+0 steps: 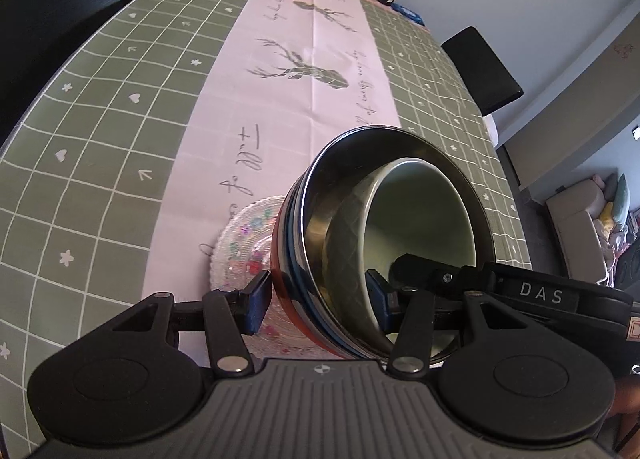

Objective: Organize plates and bowls
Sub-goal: 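Lift the nested bowls with both tools and carry them over the glass plates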

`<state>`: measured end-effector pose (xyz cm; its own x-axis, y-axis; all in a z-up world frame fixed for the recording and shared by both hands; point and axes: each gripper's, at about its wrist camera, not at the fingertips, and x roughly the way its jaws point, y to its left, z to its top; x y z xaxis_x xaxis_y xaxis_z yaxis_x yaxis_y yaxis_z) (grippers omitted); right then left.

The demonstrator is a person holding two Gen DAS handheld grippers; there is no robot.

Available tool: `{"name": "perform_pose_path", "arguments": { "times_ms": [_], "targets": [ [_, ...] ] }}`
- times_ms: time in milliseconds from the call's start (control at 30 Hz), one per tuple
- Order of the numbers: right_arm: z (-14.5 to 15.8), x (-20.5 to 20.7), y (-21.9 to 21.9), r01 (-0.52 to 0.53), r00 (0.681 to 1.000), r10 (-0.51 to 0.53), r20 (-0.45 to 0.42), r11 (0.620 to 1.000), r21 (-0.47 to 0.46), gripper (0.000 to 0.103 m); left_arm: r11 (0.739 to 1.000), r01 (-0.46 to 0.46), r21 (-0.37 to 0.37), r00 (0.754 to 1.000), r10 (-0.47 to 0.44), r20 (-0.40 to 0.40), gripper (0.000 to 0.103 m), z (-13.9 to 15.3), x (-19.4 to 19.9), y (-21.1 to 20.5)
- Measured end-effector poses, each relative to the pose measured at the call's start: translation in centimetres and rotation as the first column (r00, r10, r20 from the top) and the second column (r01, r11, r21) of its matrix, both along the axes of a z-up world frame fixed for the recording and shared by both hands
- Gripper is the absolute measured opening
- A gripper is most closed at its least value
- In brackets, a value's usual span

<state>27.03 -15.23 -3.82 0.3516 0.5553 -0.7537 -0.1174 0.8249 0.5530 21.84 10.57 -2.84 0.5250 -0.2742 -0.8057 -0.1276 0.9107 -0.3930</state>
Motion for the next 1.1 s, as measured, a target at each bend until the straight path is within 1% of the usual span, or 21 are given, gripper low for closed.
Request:
{"name": "perform_pose_path", "arguments": {
  "times_ms": [133,267,400,533,667,767,833,1100],
  "targets": [
    [-0.8,0.6,0.8,-0.014,0.999,0.014,-0.041,1.000,-0.009,0.038,1.000,0.001,0.005,0.999,-0.001,-0.035,0.057,-0.7,0.3,0.6],
    [-1.1,0.8,0.9,-0.016,0.998,0.014,-0.059,1.000,-0.026,0.038,1.000,0.011,-0.010,0.998,-0.012,-0.064,0.057,-1.1,0.7,0.7],
    [-1.1,1.1,1.0,-0.020,0.997,0.017,-0.077,0.999,-0.034,0.038,0.999,0.000,-0.034,0.997,-0.002,-0.077,0.057,-1.4,0.9,1.2],
    [-1.6,1.5,1.3,-0.026,0.994,0.023,-0.110,0.999,-0.030,0.038,0.999,-0.009,-0.036,0.996,0.006,-0.092,0.057,-1.8,1.0,1.7],
    [-1.6,1.6,1.7,-0.035,0.995,0.031,-0.094,0.999,-0.040,0.039,0.998,-0.017,-0.055,0.994,0.011,-0.109,0.057,-2.3,1.4,2.1],
    [-1.6,1.6,1.5,-0.033,0.995,0.030,-0.090,0.999,-0.029,0.041,0.999,-0.014,-0.050,0.995,0.009,-0.102,0.054,-2.4,1.3,2.0],
    [-1.7,1.6,1.4,-0.029,0.995,0.028,-0.092,0.999,-0.013,0.046,0.999,-0.012,-0.045,0.995,0.008,-0.096,0.053,-2.4,1.2,2.0],
    [-1.6,1.5,1.5,-0.035,0.997,0.034,-0.071,0.999,-0.009,0.049,1.000,-0.009,-0.029,0.998,0.007,-0.061,0.054,-2.0,0.9,1.9]
  ]
}}
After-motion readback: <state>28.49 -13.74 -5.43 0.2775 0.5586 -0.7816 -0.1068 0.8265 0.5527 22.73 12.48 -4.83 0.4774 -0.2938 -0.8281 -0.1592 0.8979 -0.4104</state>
